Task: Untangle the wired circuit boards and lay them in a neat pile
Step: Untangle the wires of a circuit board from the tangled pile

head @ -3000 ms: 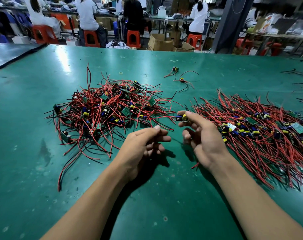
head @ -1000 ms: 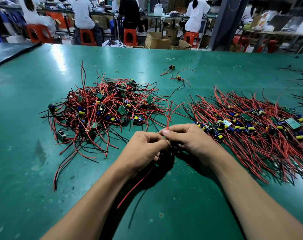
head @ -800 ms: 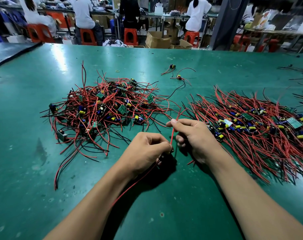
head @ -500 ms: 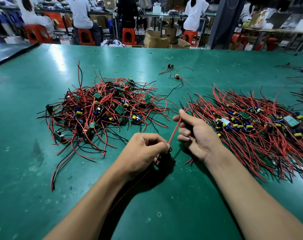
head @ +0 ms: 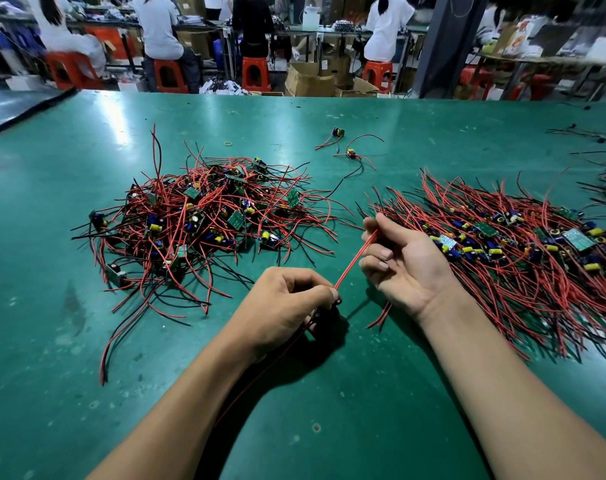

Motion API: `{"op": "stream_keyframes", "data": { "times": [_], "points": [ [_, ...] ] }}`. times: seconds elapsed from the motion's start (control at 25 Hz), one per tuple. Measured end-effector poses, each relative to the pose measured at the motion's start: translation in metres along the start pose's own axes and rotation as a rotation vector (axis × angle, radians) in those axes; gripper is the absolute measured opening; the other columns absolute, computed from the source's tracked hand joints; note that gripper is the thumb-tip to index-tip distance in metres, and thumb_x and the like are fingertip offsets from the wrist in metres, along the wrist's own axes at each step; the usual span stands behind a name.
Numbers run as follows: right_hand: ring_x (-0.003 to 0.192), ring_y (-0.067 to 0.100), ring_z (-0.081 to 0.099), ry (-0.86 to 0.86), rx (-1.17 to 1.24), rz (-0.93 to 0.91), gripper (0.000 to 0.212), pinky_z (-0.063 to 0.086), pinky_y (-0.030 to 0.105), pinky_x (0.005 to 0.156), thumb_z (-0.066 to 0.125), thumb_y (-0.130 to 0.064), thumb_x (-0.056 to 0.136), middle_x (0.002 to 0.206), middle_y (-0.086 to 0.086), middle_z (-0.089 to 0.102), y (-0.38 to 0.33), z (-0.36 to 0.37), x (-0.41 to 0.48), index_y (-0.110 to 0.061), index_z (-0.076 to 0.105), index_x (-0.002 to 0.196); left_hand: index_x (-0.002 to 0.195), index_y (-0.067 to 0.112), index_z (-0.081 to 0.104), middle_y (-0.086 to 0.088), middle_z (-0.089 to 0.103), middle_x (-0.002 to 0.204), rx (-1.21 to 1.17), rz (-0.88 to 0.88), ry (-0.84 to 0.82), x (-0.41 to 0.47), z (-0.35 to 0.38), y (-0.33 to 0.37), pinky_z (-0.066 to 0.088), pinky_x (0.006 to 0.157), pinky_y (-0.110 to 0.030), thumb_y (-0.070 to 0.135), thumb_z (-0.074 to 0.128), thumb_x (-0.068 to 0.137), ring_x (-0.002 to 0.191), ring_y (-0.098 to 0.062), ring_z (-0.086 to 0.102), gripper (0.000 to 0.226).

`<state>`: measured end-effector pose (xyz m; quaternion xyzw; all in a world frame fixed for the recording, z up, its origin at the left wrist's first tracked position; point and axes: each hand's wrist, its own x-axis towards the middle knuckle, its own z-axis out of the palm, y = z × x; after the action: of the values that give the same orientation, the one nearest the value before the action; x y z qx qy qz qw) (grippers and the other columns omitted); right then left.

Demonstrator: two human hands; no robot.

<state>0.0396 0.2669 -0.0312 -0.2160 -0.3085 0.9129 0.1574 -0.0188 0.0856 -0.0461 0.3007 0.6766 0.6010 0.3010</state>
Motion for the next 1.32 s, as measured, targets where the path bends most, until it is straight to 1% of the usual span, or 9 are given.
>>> {"op": "stream_keyframes", "data": {
  "times": [0.16, 0.28, 0.52, 0.64, 0.76, 0.84, 0.96, 1.16, 1.32],
  "points": [
    [0.039, 0.004, 0.035, -0.107, 0.071, 0.093, 0.027, 0.029, 0.014, 0.037, 0.055, -0.019, 0.088, 0.071, 0.002, 0.047, -0.004, 0.000, -0.005, -0.004, 0.070, 0.071, 0.075, 0.000, 0.072, -0.009, 0.062, 0.061, -0.013, 0.003, 0.003, -0.001, 0.000, 0.001, 0.043, 0.051, -0.020, 0.006, 0.068, 0.085, 0.056, -0.019, 0.050, 0.012],
    [0.041, 0.003, 0.032, -0.063, -0.034, 0.072, 0.027, 0.027, 0.014, 0.036, 0.059, -0.024, 0.087, 0.071, -0.001, 0.038, -0.004, 0.001, -0.005, -0.005, 0.073, 0.072, 0.074, 0.001, 0.072, -0.008, 0.062, 0.062, 0.008, 0.008, 0.003, -0.002, 0.000, 0.002, 0.041, 0.052, -0.019, 0.006, 0.068, 0.085, 0.058, -0.018, 0.050, 0.012],
    [0.036, 0.003, 0.030, -0.008, 0.014, 0.065, 0.045, 0.024, 0.014, 0.034, 0.054, -0.022, 0.099, 0.070, -0.002, 0.040, -0.004, -0.001, -0.003, -0.006, 0.068, 0.060, 0.074, -0.001, 0.071, -0.011, 0.060, 0.062, -0.009, 0.001, -0.005, -0.001, 0.000, 0.001, 0.042, 0.054, -0.024, 0.004, 0.067, 0.085, 0.058, -0.021, 0.049, 0.012],
    [0.039, 0.002, 0.030, -0.006, -0.106, 0.016, 0.037, 0.025, 0.013, 0.035, 0.058, -0.038, 0.095, 0.067, -0.004, 0.041, 0.001, 0.001, -0.002, -0.007, 0.071, 0.081, 0.073, 0.003, 0.070, -0.006, 0.063, 0.061, -0.040, -0.014, 0.022, 0.001, -0.001, 0.001, 0.041, 0.050, -0.018, 0.004, 0.066, 0.086, 0.050, -0.014, 0.049, 0.014],
    [0.045, 0.003, 0.031, -0.036, -0.253, -0.012, 0.053, 0.029, 0.014, 0.038, 0.065, -0.055, 0.079, 0.068, -0.005, 0.047, 0.005, 0.001, 0.000, -0.007, 0.068, 0.103, 0.081, 0.000, 0.069, -0.012, 0.069, 0.067, -0.201, -0.059, 0.060, 0.003, -0.001, 0.002, 0.043, 0.046, -0.014, 0.001, 0.062, 0.090, 0.047, -0.008, 0.056, 0.011],
    [0.047, 0.003, 0.033, -0.070, -0.331, -0.020, 0.056, 0.031, 0.015, 0.040, 0.070, -0.052, 0.075, 0.070, -0.005, 0.051, 0.007, -0.001, 0.000, -0.006, 0.069, 0.108, 0.088, -0.005, 0.067, -0.018, 0.070, 0.071, -0.278, -0.079, 0.096, 0.005, -0.001, 0.002, 0.045, 0.046, -0.015, 0.001, 0.060, 0.091, 0.051, -0.013, 0.062, 0.010],
    [0.050, 0.004, 0.038, -0.132, -0.434, -0.023, 0.038, 0.031, 0.015, 0.041, 0.076, -0.035, 0.074, 0.077, -0.004, 0.055, 0.013, -0.005, 0.000, -0.009, 0.075, 0.102, 0.092, -0.007, 0.067, -0.020, 0.070, 0.075, -0.318, -0.092, 0.117, 0.005, -0.003, 0.001, 0.050, 0.049, -0.019, 0.004, 0.060, 0.092, 0.056, -0.020, 0.067, 0.013],
    [0.052, 0.005, 0.039, -0.265, -0.479, -0.022, 0.024, 0.032, 0.014, 0.042, 0.071, -0.021, 0.084, 0.078, -0.005, 0.059, 0.016, -0.009, 0.001, -0.012, 0.078, 0.105, 0.077, 0.002, 0.071, -0.016, 0.066, 0.064, -0.280, -0.117, 0.055, 0.003, -0.006, 0.003, 0.051, 0.056, -0.028, 0.004, 0.061, 0.090, 0.053, -0.022, 0.060, 0.016],
    [0.045, 0.002, 0.036, -0.253, -0.366, -0.065, 0.016, 0.027, 0.013, 0.039, 0.071, -0.021, 0.082, 0.071, -0.006, 0.057, 0.018, -0.007, 0.004, -0.012, 0.079, 0.092, 0.074, 0.000, 0.070, -0.016, 0.063, 0.060, -0.312, -0.120, 0.028, 0.000, -0.005, 0.006, 0.050, 0.048, -0.025, 0.001, 0.060, 0.089, 0.049, -0.019, 0.057, 0.019]
  ]
}}
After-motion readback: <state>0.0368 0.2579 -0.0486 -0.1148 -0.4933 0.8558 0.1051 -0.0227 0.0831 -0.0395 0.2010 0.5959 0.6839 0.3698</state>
